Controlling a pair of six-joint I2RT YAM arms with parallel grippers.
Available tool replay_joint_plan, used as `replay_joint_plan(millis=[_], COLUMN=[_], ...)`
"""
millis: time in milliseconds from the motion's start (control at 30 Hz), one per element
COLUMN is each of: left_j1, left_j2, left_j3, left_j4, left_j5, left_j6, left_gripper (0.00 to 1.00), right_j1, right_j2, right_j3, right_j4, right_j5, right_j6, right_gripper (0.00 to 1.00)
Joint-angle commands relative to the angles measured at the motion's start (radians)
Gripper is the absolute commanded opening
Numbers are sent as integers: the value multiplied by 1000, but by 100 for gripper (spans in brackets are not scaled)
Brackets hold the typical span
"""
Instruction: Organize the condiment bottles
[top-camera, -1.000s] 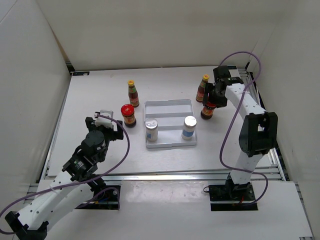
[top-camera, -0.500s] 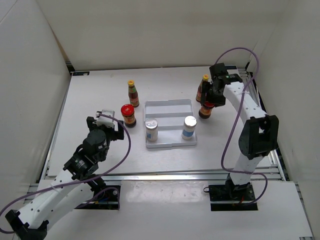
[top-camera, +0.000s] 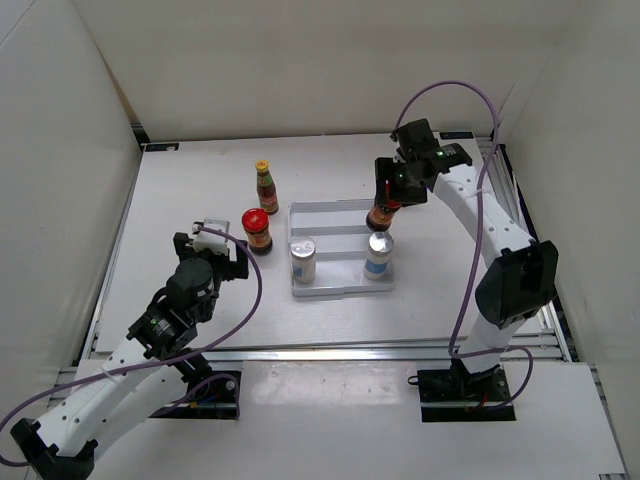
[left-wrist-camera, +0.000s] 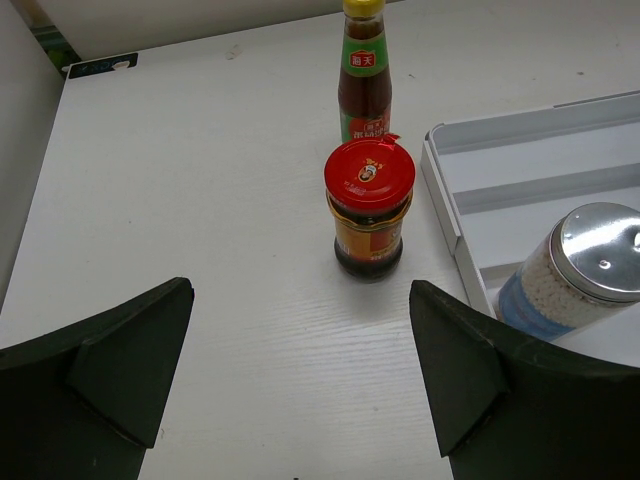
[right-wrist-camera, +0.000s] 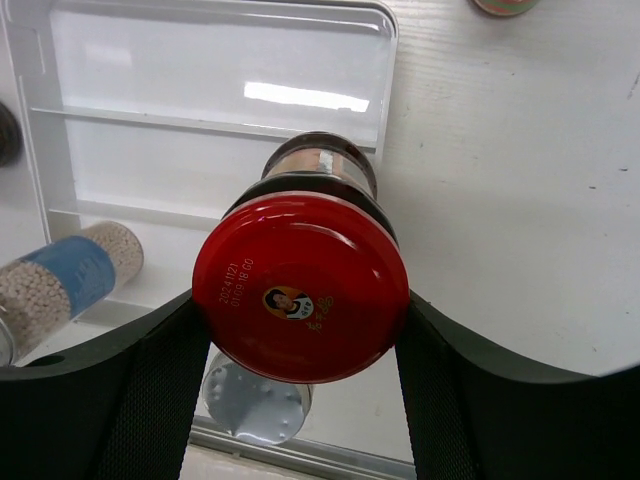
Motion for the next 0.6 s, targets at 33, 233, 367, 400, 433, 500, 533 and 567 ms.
replay_joint_plan(millis=[33,233,367,400,433,500,533,567], left_j1=[1,1,1,1,1,1,1,1], left_j2=[-1,-1,-1,-1,-1,-1,-1,-1], left_j3=[37,37,37,37,37,37,37,37], left_j4=[-2,-2,-2,-2,-2,-2,-2,-2], left_j5=[-2,-2,-2,-2,-2,-2,-2,-2], left_j6=[-9,-9,-9,-9,-9,-9,-9,-9], left_gripper=[100,100,100,100,100,100,100,100], right_j1=[5,23,23,23,23,32,33,33], right_j2=[29,59,70,82,83,104,104,113], right_j3=[43,23,1,1,1,-8,-8,-8], right_j4=[56,67,67,67,67,67,56,56], right_j5=[-46,-47,-36,-27,-27,-17,-8,-8], right_j6=[-13,-13,-13,-13,-13,-13,-13,-13], right_gripper=[0,0,0,1,1,2,2,2])
